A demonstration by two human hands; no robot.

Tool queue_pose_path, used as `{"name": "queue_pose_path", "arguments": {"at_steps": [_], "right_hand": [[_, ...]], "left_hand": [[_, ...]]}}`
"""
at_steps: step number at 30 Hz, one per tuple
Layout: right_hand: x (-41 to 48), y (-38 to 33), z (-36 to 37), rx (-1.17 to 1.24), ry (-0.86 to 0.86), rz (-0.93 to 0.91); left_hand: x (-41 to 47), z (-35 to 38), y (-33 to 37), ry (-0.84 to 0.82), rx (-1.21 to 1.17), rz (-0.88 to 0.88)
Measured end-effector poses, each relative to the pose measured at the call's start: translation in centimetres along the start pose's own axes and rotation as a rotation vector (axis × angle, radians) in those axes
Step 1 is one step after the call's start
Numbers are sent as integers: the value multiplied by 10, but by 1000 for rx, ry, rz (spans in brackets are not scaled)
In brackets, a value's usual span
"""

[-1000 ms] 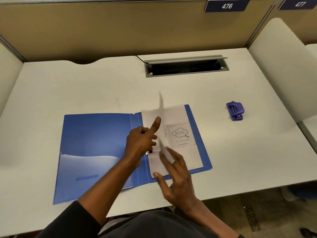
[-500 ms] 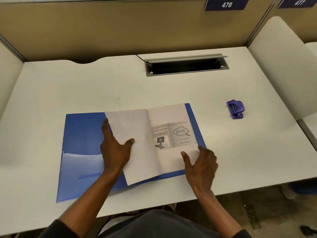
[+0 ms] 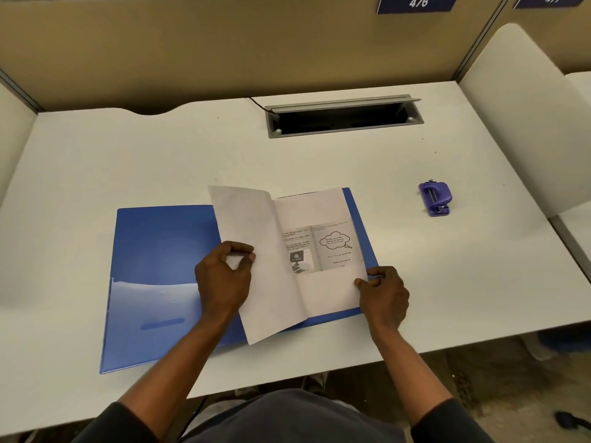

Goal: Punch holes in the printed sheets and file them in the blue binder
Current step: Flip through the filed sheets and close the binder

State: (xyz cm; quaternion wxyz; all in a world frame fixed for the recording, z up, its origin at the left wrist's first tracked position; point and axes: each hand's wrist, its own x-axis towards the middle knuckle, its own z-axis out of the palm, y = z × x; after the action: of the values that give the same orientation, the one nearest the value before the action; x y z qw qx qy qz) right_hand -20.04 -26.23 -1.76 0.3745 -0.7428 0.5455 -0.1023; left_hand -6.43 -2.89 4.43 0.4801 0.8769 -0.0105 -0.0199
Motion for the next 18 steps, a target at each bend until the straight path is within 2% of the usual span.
{"name": "queue_pose_path", "arguments": {"at_steps": [3,6,11,16,18], "right_hand": [[-8,0,-4,9,64,-74],[-19,-2,-10,-84,123,-139],[-42,-8,-14,-243,288,-523],[-85,-31,-4,-138,179,-947],[-100,-38,4,-110,85,-1036]], "left_hand": [[0,2,2,-22,-19,-44],[-1,5,2,-30,-52,-76],[-4,10,11,-53,-159,-155],[-8,15,17,-103,-215,-173],[-9,16,22,-117,-221,-166]]}}
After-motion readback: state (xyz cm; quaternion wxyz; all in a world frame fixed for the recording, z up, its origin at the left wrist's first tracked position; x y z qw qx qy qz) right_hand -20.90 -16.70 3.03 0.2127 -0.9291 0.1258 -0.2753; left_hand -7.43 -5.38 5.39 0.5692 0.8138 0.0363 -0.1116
